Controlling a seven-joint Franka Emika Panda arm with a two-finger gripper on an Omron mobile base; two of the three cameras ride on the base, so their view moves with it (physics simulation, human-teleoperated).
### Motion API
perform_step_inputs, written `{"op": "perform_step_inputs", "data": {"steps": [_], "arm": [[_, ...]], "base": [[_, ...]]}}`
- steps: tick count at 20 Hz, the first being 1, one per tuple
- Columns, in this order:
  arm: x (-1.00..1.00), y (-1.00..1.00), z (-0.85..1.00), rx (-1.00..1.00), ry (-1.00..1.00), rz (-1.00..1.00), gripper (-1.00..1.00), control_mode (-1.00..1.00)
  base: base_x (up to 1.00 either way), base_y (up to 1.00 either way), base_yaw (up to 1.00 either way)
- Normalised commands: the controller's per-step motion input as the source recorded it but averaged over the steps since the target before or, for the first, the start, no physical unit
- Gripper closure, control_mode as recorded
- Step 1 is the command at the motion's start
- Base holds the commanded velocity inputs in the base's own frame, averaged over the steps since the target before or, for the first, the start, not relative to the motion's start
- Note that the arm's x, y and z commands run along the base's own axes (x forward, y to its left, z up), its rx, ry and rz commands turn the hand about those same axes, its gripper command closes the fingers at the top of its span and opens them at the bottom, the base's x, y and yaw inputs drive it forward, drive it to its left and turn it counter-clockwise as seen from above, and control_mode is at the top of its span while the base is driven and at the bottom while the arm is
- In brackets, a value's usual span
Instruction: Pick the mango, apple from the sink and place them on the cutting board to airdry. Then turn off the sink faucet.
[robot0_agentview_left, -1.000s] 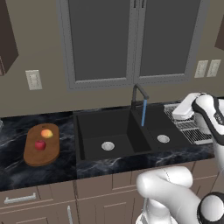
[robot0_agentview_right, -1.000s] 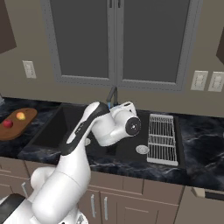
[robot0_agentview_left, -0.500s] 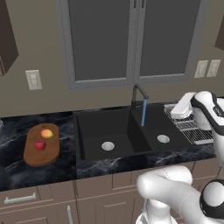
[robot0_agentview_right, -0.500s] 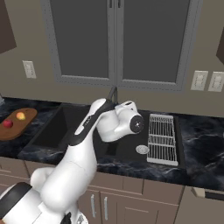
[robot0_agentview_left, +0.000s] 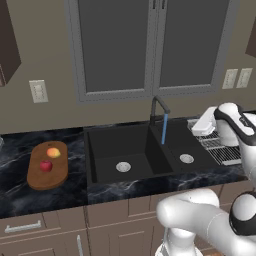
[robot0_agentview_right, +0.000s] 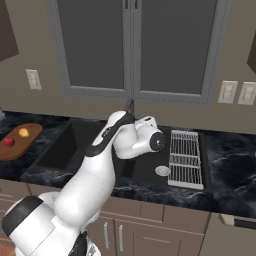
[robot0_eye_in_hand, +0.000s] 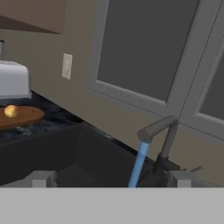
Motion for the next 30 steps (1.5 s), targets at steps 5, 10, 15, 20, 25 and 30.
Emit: {"op": "perform_step_inputs", "data": {"steps": [5,10,15,20,25,30], "arm": [[0.20,0.00,-0.07,0.00,0.00,0.00,-1.00,-1.00],[0.25,-0.03,0.00,0.00,0.00,0.00,-1.00,-1.00],[0.22,-0.01,-0.02,0.00,0.00,0.00,-1.00,-1.00],[0.23,-0.02,-0.11,0.00,0.00,0.00,-1.00,-1.00],[0.21,-0.02,-0.12,0.00,0.00,0.00,-1.00,-1.00],[0.21,-0.02,-0.07,0.00,0.00,0.00,-1.00,-1.00]], "base": [[0.00,0.00,0.00],[0.00,0.00,0.00],[0.00,0.00,0.00],[0.00,0.00,0.00],[0.00,0.00,0.00],[0.00,0.00,0.00]]}}
